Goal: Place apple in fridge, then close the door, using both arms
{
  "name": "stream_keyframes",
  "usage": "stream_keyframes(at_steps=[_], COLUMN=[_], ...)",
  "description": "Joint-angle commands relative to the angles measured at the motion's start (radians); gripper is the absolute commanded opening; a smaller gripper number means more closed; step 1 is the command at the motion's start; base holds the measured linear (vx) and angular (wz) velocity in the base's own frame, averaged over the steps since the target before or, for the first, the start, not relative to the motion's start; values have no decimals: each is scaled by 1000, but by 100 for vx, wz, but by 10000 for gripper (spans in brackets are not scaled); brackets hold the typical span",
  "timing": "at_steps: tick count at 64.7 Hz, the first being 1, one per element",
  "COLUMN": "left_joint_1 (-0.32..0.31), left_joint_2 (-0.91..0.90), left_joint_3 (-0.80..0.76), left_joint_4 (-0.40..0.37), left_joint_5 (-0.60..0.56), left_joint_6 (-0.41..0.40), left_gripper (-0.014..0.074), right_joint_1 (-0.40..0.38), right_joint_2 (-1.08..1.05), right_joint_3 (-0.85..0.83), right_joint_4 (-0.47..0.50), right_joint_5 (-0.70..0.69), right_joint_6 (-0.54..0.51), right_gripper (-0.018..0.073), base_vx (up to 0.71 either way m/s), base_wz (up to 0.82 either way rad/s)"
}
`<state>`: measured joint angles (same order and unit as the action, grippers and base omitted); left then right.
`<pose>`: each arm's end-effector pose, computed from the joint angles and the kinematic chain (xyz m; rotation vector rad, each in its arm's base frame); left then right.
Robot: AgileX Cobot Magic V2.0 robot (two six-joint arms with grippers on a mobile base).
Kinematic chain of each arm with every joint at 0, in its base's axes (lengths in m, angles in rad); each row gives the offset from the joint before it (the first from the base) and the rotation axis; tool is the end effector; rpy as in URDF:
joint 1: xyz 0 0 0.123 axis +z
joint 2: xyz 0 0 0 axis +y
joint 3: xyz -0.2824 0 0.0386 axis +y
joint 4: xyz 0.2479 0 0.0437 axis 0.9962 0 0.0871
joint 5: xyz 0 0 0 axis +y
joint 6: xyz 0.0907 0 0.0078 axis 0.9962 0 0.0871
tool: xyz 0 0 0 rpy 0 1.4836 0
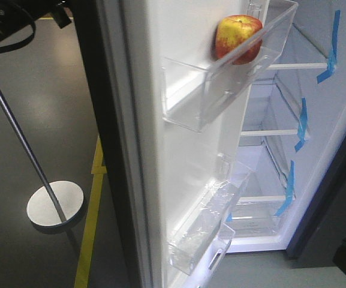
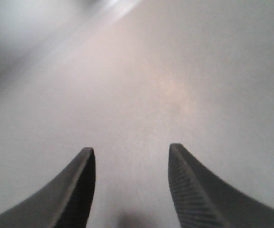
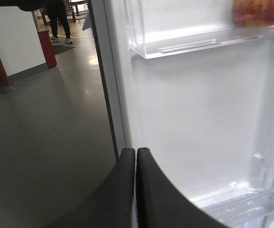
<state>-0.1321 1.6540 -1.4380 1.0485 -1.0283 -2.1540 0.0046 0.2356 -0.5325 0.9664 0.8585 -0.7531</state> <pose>0.3531 -0.1150 0.4233 0.0462 1.4119 -1.7472 0.0282 0.0569 0.3267 -0.4851 1.6949 0.5987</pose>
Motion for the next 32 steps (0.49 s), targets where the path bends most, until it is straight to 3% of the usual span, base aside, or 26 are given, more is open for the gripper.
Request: stream_keyframes(at_steps=[1,7,14,23,32], left_joint_1=[-100,-161,-167,-122,-65], left_joint_2=[-42,-42,-43,-47,-48], left_joint_3=[-32,-32,-32,-32,-32], left_joint_4=[-9,32,63,81,82], left_joint_5=[-101,-102,-102,-101,-101], left_joint_6=[-5,-5,-4,-4,-4], left_gripper=[356,356,356,356,356], right_joint_1=[-5,-5,-5,-5,-5], right_joint_2=[13,13,13,13,13], right_joint_3=[-22,-22,-22,-22,-22], right_joint_4=[44,44,44,44,42], right_joint_5=[-56,-57,-60,-93,-187], right_joint_6=[-4,-4,-4,-4,-9], right_gripper=[4,4,4,10,74], base_vx=[0,0,0,0,0], base_wz=[0,0,0,0,0])
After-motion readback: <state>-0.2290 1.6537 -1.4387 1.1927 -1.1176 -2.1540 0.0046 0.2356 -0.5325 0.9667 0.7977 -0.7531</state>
